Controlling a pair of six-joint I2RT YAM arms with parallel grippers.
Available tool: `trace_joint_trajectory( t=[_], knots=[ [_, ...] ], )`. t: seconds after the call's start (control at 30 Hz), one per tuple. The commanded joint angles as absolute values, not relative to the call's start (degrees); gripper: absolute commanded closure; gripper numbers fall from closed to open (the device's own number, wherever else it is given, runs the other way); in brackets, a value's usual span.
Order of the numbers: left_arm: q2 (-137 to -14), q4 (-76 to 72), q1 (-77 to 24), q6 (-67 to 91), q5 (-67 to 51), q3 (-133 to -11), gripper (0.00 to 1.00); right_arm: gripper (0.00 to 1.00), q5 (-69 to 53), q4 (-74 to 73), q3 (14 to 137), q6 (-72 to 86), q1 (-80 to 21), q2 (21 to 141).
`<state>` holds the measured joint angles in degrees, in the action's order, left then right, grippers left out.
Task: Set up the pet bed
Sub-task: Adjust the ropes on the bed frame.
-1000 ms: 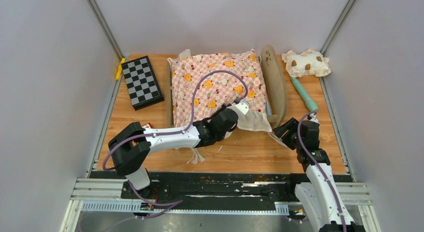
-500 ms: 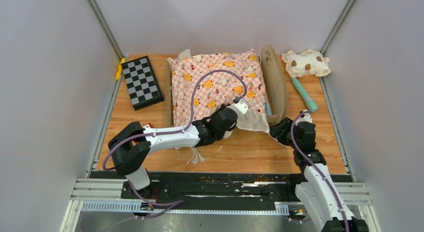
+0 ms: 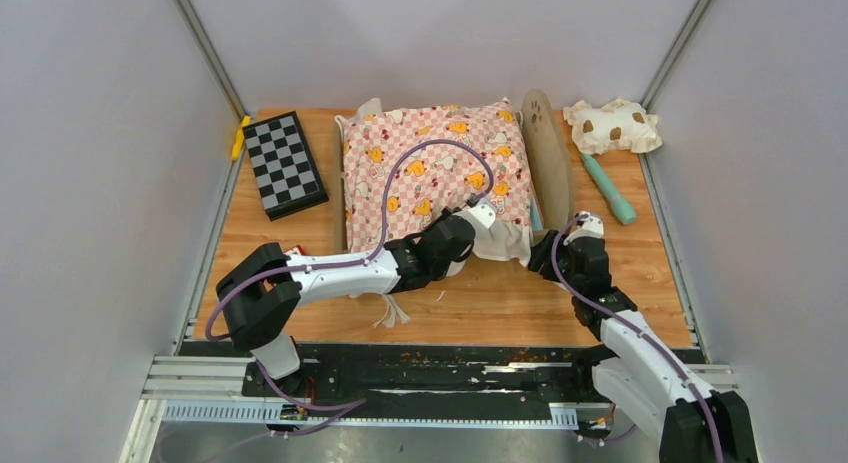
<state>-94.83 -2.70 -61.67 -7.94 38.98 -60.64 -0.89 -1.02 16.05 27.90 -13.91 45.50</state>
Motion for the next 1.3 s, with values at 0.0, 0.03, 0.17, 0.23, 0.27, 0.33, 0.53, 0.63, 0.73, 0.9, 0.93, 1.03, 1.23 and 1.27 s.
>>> trace_joint_trajectory(
  t=[0.0, 0.03, 0.17, 0.23, 0.27, 0.33, 0.53, 0.63, 0.73, 0.9, 0.93, 1.03, 1.23, 1.27],
  knots=[
    [-93.95, -3.12, -61.23, -6.72, 39.15, -60.88, 1.0, 0.49, 4.82, 3.71, 19.5, 23.96, -14.32, 49.74],
    [-93.93, -3.16, -61.21, -6.7, 39.12, -60.88, 1.0, 0.49, 4.77, 4.22, 19.7, 23.91, -14.39, 50.87],
    [-94.21, -3.24, -61.26, -6.69, 39.03, -60.87, 1.0, 0.48, 4.46, 7.83, 20.11, 23.24, -15.16, 54.76],
    [-94.44, -3.24, -61.23, -6.55, 38.65, -60.96, 1.0, 0.47, 4.39, 8.33, 21.06, 22.5, -15.78, 56.47],
    [-94.54, -3.21, -61.22, -6.5, 38.49, -61.05, 1.0, 0.47, 4.52, 8.39, 21.83, 21.94, -16.15, 57.04],
    [-94.65, -3.19, -61.23, -6.39, 38.43, -61.13, 1.0, 0.47, 5.13, 9.09, 22.4, 20.93, -17.05, 57.65],
    [-94.75, -3.42, -61.25, -6.11, 38.36, -61.04, 1.0, 0.56, 6.02, 9.4, 23.84, 19.82, -17.43, 59.77],
    [-94.83, -3.49, -61.21, -5.98, 38.12, -60.98, 1.0, 0.69, 4.84, 9.28, 24.3, 19.28, -17.44, 60.55],
    [-94.68, -3.42, -61.18, -5.92, 37.82, -60.84, 1.0, 0.79, 4.26, 8.25, 24.29, 19.08, -17.5, 59.59],
    [-93.99, -3.09, -61.21, -5.84, 37.75, -60.73, 1.0, 0.94, 3.63, 3.27, 24.1, 19.15, -17.48, 53.54],
    [-93.73, -2.97, -61.23, -5.81, 37.69, -60.65, 1.0, 0.97, 3.61, 1.78, 24.39, 19.35, -17.49, 51.96],
    [-92.37, -2.9, -61.21, -5.32, 37.06, -60.17, 0.99, 1.0, 3.64, -2.34, 25.47, 19.09, -17.44, 47.79],
    [-88.74, -2.9, -61.19, -3.18, 34.82, -58.62, 0.94, 1.0, 4.52, -10.39, 32.26, 17.99, -17.45, 44.8],
    [-88.14, -2.9, -61.22, -2.58, 34.27, -58.33, 0.93, 1.0, 4.26, -11.58, 33.54, 17.9, -17.48, 45.16]
  ],
)
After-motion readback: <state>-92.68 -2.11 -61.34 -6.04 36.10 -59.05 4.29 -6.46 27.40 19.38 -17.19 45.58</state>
